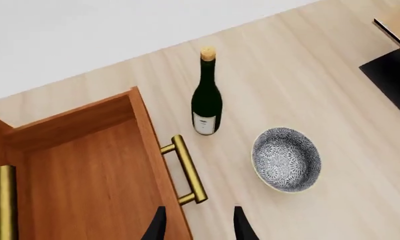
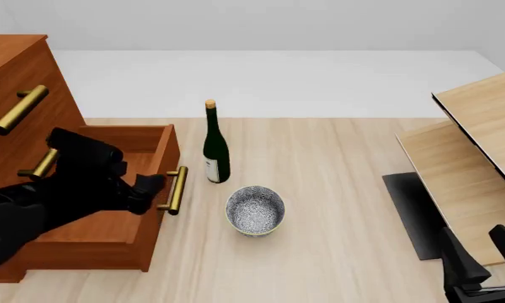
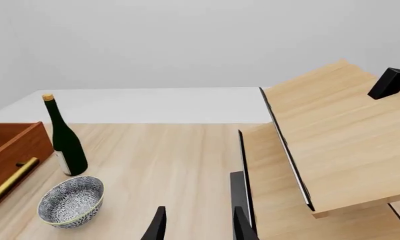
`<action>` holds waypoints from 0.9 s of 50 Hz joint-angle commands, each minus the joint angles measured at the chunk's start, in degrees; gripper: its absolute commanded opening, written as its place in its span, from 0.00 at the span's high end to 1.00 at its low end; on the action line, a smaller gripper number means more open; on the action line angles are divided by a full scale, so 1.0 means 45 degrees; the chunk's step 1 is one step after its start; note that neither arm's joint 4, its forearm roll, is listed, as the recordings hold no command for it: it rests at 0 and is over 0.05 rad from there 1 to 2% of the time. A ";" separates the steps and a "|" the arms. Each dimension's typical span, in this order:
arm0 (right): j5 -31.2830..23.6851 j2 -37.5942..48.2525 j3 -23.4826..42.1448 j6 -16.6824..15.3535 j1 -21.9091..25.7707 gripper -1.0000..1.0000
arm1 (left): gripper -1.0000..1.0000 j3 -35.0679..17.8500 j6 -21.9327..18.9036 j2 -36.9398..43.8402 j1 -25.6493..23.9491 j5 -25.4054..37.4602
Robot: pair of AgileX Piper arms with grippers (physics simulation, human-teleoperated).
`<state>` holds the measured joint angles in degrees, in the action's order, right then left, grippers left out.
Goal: Put the wine bottle in the bottom drawer of the cabinet.
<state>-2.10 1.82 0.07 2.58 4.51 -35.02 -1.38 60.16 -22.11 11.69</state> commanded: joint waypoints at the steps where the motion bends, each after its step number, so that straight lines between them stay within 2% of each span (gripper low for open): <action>1: 0.0056 0.0060 0.0000 0.0006 0.0010 0.00 | 0.00 -0.1493 -0.0242 0.0149 0.0325 0.0465; 7: 0.0020 0.0018 -0.0001 0.0010 0.0023 0.00 | 0.00 -0.2433 -0.0219 0.0702 0.0379 0.0411; 23: 0.0103 0.0161 -0.0006 -0.0050 0.0129 0.00 | 0.00 -0.4050 -0.0766 0.2479 0.0563 -0.0262; 45: 0.0045 0.0141 -0.0008 -0.0078 0.0185 0.00 | 0.00 -0.6125 -0.0789 0.4545 0.0108 -0.0789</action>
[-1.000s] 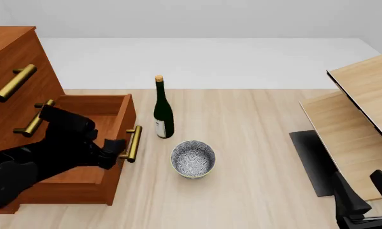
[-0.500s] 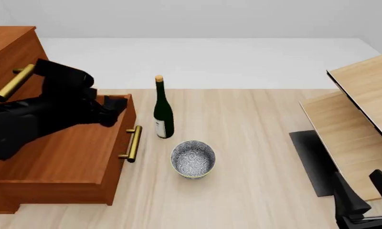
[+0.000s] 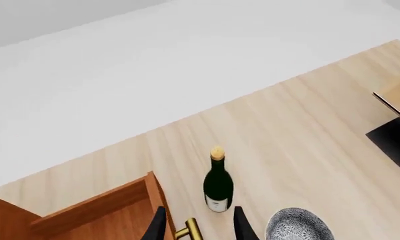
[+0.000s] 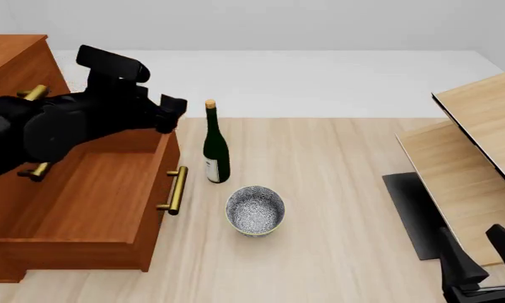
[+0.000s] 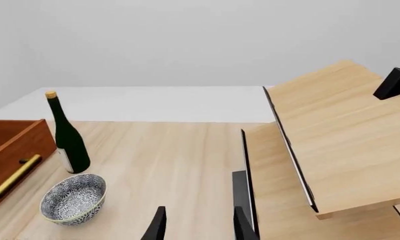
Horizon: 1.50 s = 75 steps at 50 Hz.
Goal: Put the wine bottle in the bottom drawer of the cabinet.
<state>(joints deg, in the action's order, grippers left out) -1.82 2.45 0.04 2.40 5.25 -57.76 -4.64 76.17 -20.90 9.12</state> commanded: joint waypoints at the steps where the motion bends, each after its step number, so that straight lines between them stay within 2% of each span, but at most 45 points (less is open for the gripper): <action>1: -0.0008 0.0003 -0.0001 -0.0027 0.0019 0.00 | 0.00 -0.1112 -0.0045 0.1041 -0.0195 -0.0231; 26: -0.0272 -0.0170 -0.0003 -0.0025 0.0024 0.00 | 0.00 -0.2146 -0.0088 0.2736 -0.0660 -0.0903; 48: -0.0440 -0.0214 -0.0005 -0.0046 -0.0024 0.00 | 0.00 -0.2785 -0.0035 0.4168 -0.0516 -0.1434; 75: -0.0697 -0.0395 -0.0006 -0.0032 -0.0022 0.00 | 0.00 -0.2892 -0.0128 0.5154 -0.0734 -0.2039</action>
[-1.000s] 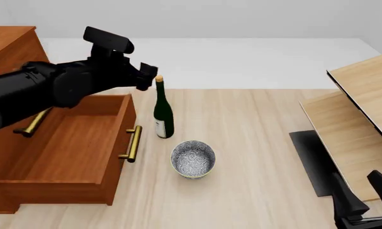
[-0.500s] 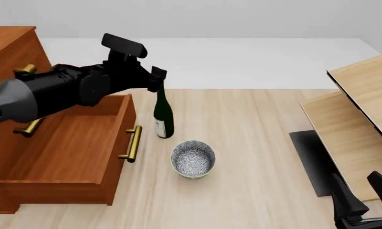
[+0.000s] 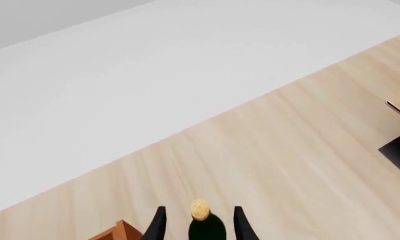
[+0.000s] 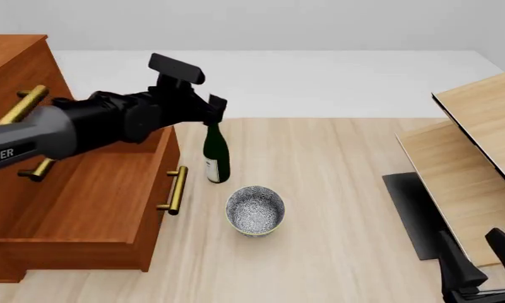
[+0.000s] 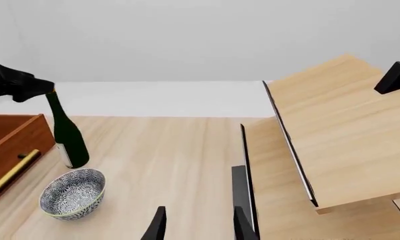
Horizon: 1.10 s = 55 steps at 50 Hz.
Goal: Put the wine bottle in the bottom drawer of the cabinet.
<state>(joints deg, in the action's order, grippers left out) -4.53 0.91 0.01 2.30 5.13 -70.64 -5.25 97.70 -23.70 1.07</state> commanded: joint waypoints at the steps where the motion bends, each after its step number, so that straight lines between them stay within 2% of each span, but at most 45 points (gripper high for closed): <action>1: -0.0104 -0.0052 0.0000 -0.0036 -0.0002 0.00 | 0.00 -0.0034 0.0014 0.0409 -0.0106 -0.0296; 55: -0.0375 -0.0135 -0.0001 -0.0144 -0.0072 0.00 | 0.00 0.0506 0.0029 0.1653 -0.0082 -0.1405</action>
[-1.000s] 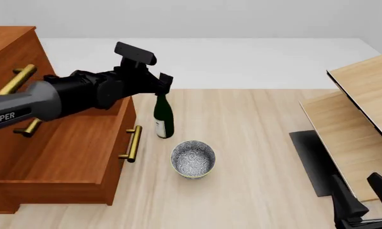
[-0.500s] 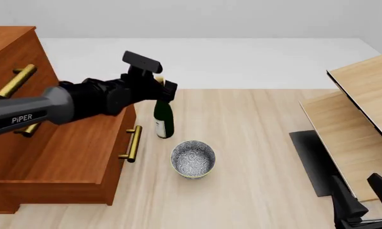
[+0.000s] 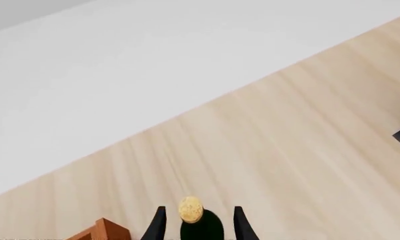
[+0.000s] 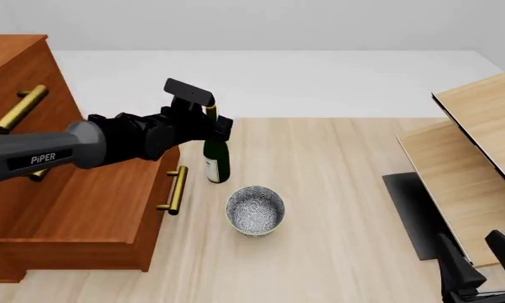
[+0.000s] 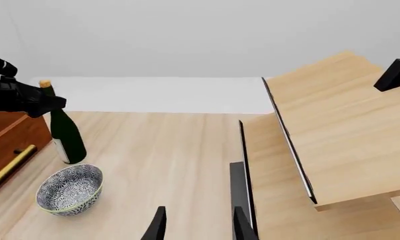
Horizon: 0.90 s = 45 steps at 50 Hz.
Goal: Put the wine bottle in the bottom drawer of the cabinet.
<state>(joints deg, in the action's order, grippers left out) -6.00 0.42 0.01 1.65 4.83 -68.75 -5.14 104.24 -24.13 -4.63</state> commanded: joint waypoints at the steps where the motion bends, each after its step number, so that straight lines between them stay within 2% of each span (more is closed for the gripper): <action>1: -0.0042 -0.0018 0.0000 -0.0012 -0.0004 0.00 | 0.00 0.0090 -0.0017 0.0208 0.0016 -0.0148; 13: -0.0045 -0.0031 0.0000 0.0001 -0.0003 0.00 | 0.00 0.0031 0.0086 0.0291 0.0054 -0.0114; 14: -0.0046 -0.0027 0.0000 0.0002 -0.0008 0.00 | 1.00 0.0032 0.0031 0.0302 0.0082 -0.0122; 45: -0.0042 -0.0050 0.0000 -0.0068 0.0020 0.00 | 1.00 -0.0168 0.0052 -0.0302 -0.0023 0.0313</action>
<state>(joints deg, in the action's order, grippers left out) -6.24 0.22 0.01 1.44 4.75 -68.77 -4.41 104.68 -24.08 -4.31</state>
